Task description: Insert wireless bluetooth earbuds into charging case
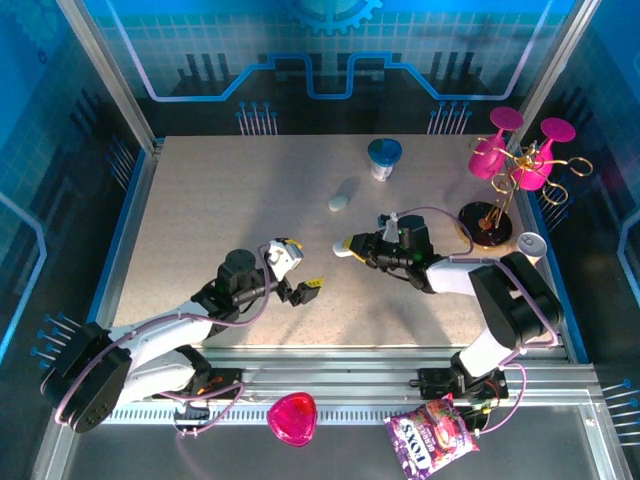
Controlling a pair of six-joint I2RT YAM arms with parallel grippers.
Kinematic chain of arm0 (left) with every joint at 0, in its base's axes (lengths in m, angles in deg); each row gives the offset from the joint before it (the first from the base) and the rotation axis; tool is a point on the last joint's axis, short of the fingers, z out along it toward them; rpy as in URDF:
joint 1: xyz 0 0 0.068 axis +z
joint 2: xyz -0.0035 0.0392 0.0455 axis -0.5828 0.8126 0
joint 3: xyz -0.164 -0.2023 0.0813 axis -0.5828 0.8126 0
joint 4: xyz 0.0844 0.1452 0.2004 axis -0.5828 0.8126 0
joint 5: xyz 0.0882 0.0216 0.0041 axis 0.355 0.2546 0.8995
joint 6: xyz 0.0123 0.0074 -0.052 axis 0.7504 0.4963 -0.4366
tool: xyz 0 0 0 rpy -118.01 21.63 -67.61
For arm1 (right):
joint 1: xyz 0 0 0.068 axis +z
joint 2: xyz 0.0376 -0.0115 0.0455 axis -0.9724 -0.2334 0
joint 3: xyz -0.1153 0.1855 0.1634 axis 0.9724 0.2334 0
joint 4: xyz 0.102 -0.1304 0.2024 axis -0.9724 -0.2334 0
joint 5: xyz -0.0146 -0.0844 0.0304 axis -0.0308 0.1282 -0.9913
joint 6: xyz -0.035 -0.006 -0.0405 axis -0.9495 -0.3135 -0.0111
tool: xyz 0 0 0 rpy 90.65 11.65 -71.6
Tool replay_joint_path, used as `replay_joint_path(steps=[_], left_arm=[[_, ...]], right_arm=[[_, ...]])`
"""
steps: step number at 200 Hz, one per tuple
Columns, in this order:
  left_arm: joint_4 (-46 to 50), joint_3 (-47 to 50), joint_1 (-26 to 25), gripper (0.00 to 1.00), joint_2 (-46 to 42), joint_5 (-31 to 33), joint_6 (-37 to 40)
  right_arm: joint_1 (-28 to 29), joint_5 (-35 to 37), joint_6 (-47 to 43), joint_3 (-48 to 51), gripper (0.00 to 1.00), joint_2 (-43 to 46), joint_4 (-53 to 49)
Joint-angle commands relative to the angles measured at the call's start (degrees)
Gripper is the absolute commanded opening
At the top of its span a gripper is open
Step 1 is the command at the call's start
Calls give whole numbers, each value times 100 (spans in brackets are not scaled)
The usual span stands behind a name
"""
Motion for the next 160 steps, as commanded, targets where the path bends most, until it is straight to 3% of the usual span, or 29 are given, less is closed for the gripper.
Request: replay_joint_path(steps=[1, 66, 90, 122, 160], left_arm=[[391, 3, -51, 99, 19, 217, -112], [313, 20, -46, 99, 19, 212, -102], [221, 39, -46, 99, 7, 327, -163], [46, -3, 14, 99, -62, 618, -301], [-181, 20, 462, 99, -295, 1218, -345]], right_arm=[[33, 638, -600, -364, 22, -263, -488], [107, 1371, -991, -575, 23, -783, -1095], [138, 1453, -1060, -565, 28, -737, -1177], [165, 1805, -1332, -557, 51, -311, -1659], [191, 2394, -1949, -562, 76, 563, -2617]])
